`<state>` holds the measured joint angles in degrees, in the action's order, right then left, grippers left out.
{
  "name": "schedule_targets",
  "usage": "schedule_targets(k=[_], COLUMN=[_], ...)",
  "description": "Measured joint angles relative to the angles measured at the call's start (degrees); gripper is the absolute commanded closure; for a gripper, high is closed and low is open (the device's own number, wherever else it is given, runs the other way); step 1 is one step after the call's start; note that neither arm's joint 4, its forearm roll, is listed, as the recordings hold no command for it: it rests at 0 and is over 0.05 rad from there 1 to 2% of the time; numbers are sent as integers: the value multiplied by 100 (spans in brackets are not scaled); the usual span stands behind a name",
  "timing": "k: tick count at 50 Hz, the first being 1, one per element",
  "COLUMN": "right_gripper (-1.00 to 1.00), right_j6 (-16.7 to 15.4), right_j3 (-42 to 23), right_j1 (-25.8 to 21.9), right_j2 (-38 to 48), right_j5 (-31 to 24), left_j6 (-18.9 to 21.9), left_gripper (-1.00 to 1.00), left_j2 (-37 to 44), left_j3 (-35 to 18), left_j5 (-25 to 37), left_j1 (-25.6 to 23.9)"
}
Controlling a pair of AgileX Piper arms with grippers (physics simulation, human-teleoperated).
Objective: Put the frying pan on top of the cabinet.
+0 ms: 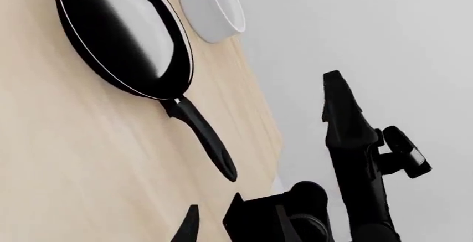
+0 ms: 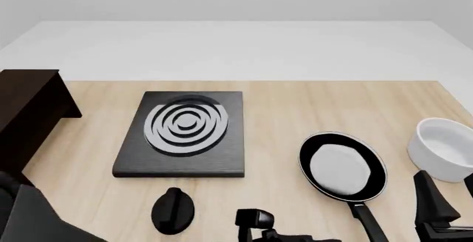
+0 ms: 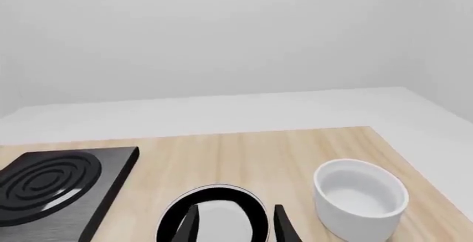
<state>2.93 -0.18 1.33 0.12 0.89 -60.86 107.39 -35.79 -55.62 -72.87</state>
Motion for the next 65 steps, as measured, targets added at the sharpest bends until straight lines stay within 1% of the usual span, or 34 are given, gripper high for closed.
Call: schedule_targets(k=[25,48,65], right_gripper=[-100,-100,-100], right_j6=[100,146,230], right_j3=[1,8,3], right_j1=[10,11,31], right_j2=[6,17,28], right_j5=[9,19,27], left_j6=[-239,-302,-395], left_gripper=[-100,-100,-100], left_j2=[839,990,1281], left_j3=[-492,-778,-1065], left_j5=[-185,-77,-28], left_j1=[-132,-193,-132])
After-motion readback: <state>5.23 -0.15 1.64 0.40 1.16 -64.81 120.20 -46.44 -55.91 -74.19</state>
